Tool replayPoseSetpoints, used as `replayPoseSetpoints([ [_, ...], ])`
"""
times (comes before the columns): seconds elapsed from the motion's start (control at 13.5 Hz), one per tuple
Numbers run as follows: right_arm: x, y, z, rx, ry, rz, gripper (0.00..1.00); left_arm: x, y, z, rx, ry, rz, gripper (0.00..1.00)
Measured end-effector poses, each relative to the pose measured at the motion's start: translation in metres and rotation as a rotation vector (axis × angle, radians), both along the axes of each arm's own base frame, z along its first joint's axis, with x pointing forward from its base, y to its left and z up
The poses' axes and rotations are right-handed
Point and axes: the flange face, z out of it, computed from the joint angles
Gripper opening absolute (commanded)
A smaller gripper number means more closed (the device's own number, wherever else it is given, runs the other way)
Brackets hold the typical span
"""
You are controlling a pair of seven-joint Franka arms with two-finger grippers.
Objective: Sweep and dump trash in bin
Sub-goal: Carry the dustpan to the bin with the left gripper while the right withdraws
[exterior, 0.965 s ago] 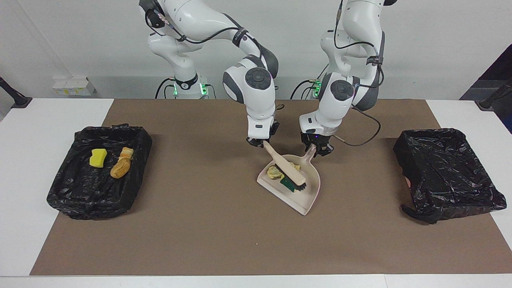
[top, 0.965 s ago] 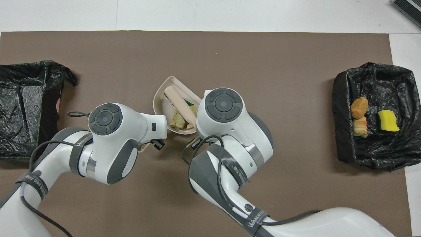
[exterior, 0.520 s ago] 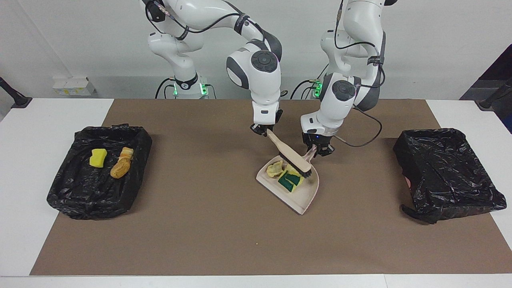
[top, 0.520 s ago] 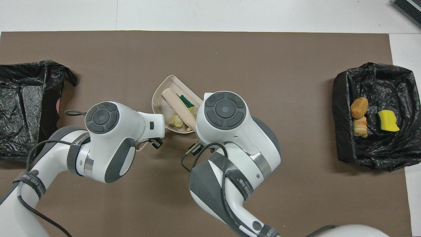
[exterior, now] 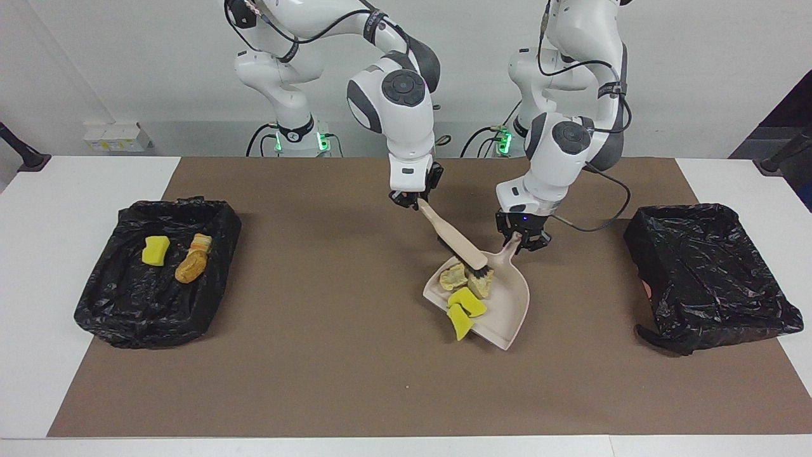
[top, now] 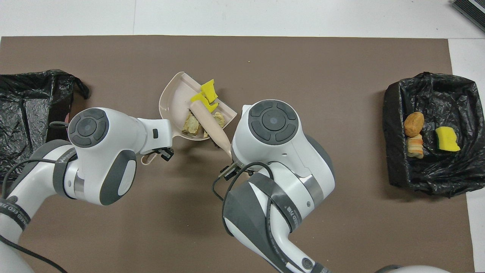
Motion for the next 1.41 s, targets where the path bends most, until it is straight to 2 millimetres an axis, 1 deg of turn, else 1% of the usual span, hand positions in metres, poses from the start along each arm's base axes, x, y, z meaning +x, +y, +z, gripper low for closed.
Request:
replayPoseSetpoints([
  [0.15, 0.006, -0.01, 0.0, -0.003, 0.003, -0.018, 0.0, 0.0, 0.002, 0.003, -0.001, -0.005, 0.001, 0.0],
  [0.22, 0.012, -0.019, 0.001, -0.004, 0.003, -0.033, 0.0, 0.0, 0.002, 0.004, -0.001, -0.006, 0.001, 0.0],
  [0.37, 0.018, -0.045, 0.008, -0.03, 0.026, -0.041, 0.0, 0.0, 0.002, 0.004, -0.001, -0.006, 0.001, 0.0],
  [0.45, 0.017, -0.058, 0.013, -0.054, 0.052, -0.048, 0.0, 0.0, 0.002, 0.003, -0.001, -0.004, 0.002, 0.0],
  [0.52, 0.013, -0.07, 0.017, -0.081, 0.082, -0.056, 0.0, 0.001, 0.004, 0.003, 0.0, -0.001, 0.005, 0.0],
  [0.59, 0.007, -0.076, 0.017, -0.104, 0.101, -0.07, 0.0, 0.001, 0.008, 0.002, 0.002, 0.004, 0.013, 0.0],
  [0.67, -0.002, -0.078, 0.014, -0.129, 0.112, -0.104, 0.0, 0.003, 0.015, 0.002, 0.003, 0.007, 0.025, 0.0],
  [0.74, -0.014, -0.078, 0.009, -0.159, 0.122, -0.158, 0.0, 0.007, 0.026, 0.005, 0.002, 0.002, 0.046, 0.0],
  [0.82, -0.027, -0.077, 0.004, -0.189, 0.126, -0.22, 0.0, 0.012, 0.042, 0.013, -0.002, -0.012, 0.073, 0.0],
  [0.89, -0.039, -0.073, 0.0, -0.206, 0.121, -0.281, 0.0, 0.015, 0.058, 0.026, -0.005, -0.03, 0.099, 0.0],
  [1.11, -0.077, -0.049, -0.006, -0.186, 0.107, -0.456, 0.0, 0.018, 0.114, 0.074, 0.003, -0.029, 0.157, 0.0],
  [1.26, -0.106, -0.024, -0.009, -0.188, 0.096, -0.552, 0.0, 0.021, 0.156, 0.108, 0.011, -0.004, 0.168, 0.0],
  [1.41, -0.137, 0.01, -0.022, -0.174, 0.072, -0.63, 0.0, 0.02, 0.202, 0.133, 0.017, 0.038, 0.152, 0.0],
])
